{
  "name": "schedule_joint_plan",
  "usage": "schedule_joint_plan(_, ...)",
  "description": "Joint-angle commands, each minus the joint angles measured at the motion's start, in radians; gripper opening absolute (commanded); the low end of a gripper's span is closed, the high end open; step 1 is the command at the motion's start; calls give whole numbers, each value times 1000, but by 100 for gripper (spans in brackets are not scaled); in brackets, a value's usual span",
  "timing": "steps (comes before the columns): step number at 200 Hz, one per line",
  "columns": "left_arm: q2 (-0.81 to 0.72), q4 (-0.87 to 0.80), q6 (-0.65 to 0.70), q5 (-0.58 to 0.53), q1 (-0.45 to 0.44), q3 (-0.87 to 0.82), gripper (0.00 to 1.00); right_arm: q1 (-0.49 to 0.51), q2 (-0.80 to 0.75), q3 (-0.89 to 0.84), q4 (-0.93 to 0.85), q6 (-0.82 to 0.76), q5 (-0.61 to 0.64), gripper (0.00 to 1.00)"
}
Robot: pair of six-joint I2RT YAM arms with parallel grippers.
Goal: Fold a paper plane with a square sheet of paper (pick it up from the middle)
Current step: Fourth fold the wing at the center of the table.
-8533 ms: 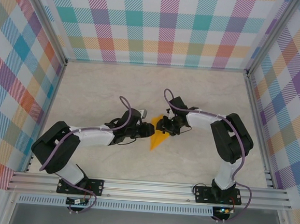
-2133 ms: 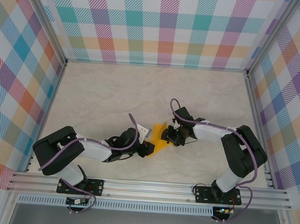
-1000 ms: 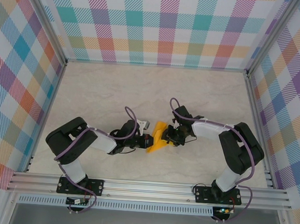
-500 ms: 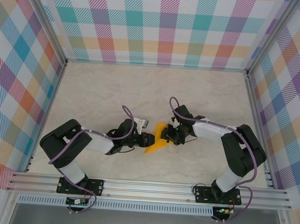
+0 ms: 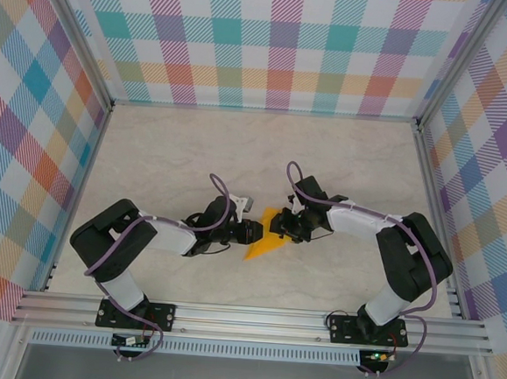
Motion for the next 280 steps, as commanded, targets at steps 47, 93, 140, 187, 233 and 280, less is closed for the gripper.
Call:
schedule_joint_plan(47,36,-87,47,-71,15,56,26,11,17,36,40,-9,-11,35)
schedule_joint_plan(93,58,-87,53,-64,15,69,20,11,38,20,170,28,-57,22)
schedule_joint_plan(140,48,-110,53,-65,14,76,21,11,127,56,209,52,-50,19)
schedule_joint_plan(187,-70,-190,-3,-127,14,47,30,11,137,51,165,53,28,19)
schedule_joint_plan(233,-152,-79,-124,-48,7,-40,29,11,131,54,161,63,41,19)
schedule_joint_plan(280,-158,30,-182,40,-32,-82,22,11,130,54,153,63,45,19)
